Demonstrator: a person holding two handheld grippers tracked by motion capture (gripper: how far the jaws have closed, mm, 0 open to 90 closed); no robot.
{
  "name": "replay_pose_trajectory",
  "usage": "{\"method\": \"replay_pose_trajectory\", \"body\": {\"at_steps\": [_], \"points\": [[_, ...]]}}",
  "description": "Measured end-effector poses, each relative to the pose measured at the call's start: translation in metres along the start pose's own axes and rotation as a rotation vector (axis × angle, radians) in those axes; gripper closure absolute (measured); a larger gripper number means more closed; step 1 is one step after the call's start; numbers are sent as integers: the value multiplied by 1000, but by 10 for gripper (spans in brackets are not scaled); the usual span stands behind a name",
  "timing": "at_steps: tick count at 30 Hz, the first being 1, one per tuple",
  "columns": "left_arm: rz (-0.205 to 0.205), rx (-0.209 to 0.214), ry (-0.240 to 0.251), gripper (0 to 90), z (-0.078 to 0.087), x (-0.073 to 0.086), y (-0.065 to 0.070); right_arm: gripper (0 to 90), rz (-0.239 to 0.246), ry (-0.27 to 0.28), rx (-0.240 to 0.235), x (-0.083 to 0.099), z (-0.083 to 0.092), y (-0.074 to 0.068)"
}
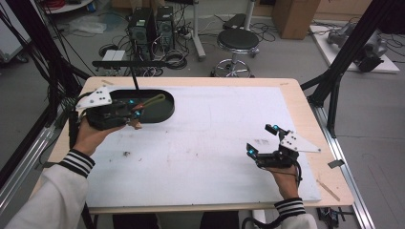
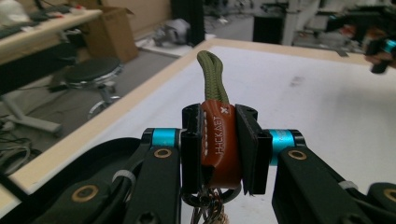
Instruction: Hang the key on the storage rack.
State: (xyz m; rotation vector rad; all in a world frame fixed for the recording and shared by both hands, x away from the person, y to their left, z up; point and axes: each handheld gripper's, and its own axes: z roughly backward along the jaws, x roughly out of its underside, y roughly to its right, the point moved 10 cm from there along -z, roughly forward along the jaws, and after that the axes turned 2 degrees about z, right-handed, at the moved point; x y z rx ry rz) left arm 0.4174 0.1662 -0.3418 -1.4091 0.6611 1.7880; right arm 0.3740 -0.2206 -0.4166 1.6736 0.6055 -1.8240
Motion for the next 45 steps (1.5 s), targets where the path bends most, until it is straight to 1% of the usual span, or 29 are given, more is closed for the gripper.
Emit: {"method": "replay_pose_trajectory", "body": {"at_steps": [1,2,3,4,5,9,10,14,16,19,22,26,30,32,33,34,36,37,39,40,43,45], "points": [[6,-17,10,729,4,0,-3,3,-5,14,14,3,3,2],[12,-33,23,729,8,-1,-7,3,-23,32,46,10,10,5],[20,-52,35,729,11,-2,-10,3,-31,41,62,13,13,7],[28,-69,43,729,14,-2,-13,3,-31,41,62,13,13,7],[34,-78,49,730,16,-3,-16,3,-27,50,77,15,16,8],[58,-134,48,731,23,-1,-27,3,-44,65,118,26,23,11],[63,-149,48,731,24,-1,-29,3,-34,72,130,29,24,12],[81,-208,60,732,28,0,-41,3,-24,67,132,32,24,10],[85,-245,67,733,30,0,-48,3,-14,63,146,35,24,12],[87,-307,74,733,33,0,-59,3,-18,67,155,37,24,13],[93,-345,84,734,35,-2,-69,3,-29,78,167,40,26,15],[103,-398,88,733,38,-2,-83,3,-35,92,165,40,27,14],[109,-421,85,734,38,-3,-90,3,-21,85,169,41,27,15],[113,-426,89,734,37,-3,-93,3,-31,81,167,42,27,13],[112,-431,87,734,37,-3,-93,4,-21,85,170,41,27,15],[108,-432,81,734,36,-3,-95,3,-23,86,172,41,27,15],[112,-443,81,734,35,-4,-98,3,-32,86,172,42,27,15],[117,-447,84,733,35,-4,-100,4,-41,91,173,42,28,15],[126,-449,83,733,33,-4,-103,3,-32,97,175,41,28,16],[127,-455,80,733,33,-3,-104,4,-39,96,173,41,28,16],[139,-466,74,733,30,-1,-110,4,-39,97,174,41,28,16],[148,-476,73,733,30,0,-114,4,-54,94,171,42,29,16]]}}
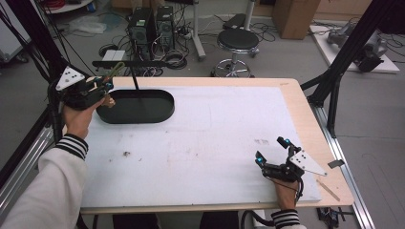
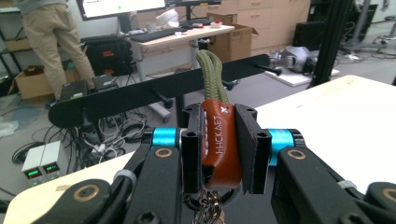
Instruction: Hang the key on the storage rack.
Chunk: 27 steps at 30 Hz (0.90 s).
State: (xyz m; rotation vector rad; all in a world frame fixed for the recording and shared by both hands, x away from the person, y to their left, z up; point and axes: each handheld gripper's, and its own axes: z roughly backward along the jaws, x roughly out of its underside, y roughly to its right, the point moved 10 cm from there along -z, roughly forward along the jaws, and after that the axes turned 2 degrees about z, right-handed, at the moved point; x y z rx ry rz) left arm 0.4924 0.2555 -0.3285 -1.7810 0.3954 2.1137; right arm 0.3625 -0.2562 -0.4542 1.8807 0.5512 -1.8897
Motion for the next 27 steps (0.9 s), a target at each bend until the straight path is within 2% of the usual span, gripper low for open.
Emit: {"method": "replay_pose_trajectory", "body": {"at_steps": [13,27], "points": [[48,-53,-27,733,-16,15,-21,4,14,7,5,-1,0,0],[61,-81,-59,733,-28,27,-27,4,10,5,6,0,0,0]]}}
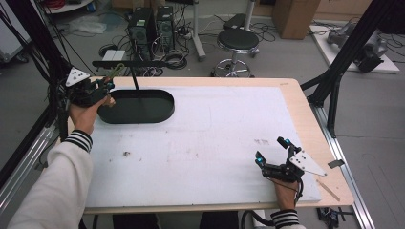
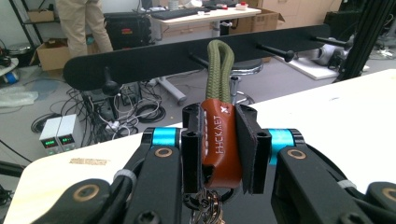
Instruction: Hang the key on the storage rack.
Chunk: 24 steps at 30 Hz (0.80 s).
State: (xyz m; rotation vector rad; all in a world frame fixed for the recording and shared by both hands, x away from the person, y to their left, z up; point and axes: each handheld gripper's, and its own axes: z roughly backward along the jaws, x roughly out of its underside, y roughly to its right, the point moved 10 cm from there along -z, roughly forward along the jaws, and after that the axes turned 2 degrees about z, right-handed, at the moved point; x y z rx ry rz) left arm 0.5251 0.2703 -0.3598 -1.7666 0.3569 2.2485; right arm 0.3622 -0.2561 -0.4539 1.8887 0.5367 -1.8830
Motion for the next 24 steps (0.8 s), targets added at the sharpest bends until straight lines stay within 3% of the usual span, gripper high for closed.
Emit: {"method": "replay_pose_trajectory", "body": {"at_steps": [24], "points": [[14,-68,-18,734,-11,8,-7,4,0,0,3,0,0,0]]}}
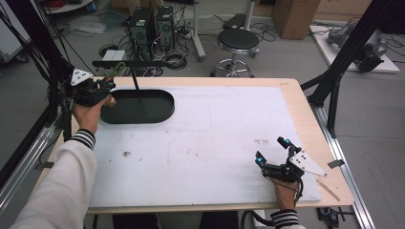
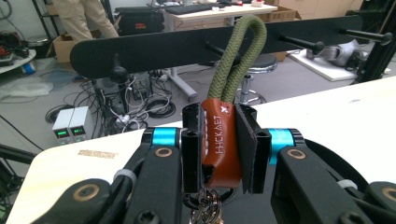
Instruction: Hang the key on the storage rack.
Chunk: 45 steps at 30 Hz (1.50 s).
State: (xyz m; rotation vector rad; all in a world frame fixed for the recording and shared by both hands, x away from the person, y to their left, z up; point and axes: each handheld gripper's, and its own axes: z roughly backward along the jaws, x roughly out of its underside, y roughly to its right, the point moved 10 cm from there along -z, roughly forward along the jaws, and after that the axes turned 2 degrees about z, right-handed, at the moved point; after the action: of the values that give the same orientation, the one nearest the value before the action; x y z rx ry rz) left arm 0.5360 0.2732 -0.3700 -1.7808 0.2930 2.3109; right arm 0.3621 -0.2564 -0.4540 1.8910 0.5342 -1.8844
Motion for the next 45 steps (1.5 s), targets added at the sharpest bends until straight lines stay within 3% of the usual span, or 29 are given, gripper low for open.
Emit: {"method": "replay_pose_trajectory", "body": {"at_steps": [5,13,19,26,31,36,38,40,41,42,45], "points": [[-6,-38,-26,735,-2,5,-3,4,-1,3,0,0,0,0],[-1,-46,-33,735,-7,8,-3,4,-2,3,0,0,0,0],[-50,-89,-90,735,-14,18,-4,4,-5,3,1,0,0,0],[-68,-109,-115,735,-18,23,-3,4,0,3,1,0,0,0],[-82,-98,-129,733,-22,26,-1,4,1,5,1,0,0,0],[-52,-67,-123,714,-22,27,0,4,-3,4,4,0,0,0],[-54,-26,-91,641,-21,24,1,4,-2,5,4,0,0,0],[-53,31,-58,372,-19,20,4,4,6,5,7,0,0,0],[-75,48,-36,372,-17,17,5,4,6,5,7,0,0,0],[-94,57,-8,292,-14,13,6,4,0,3,9,0,0,0],[-74,147,19,75,-1,7,18,4,0,5,20,0,1,1]]}}
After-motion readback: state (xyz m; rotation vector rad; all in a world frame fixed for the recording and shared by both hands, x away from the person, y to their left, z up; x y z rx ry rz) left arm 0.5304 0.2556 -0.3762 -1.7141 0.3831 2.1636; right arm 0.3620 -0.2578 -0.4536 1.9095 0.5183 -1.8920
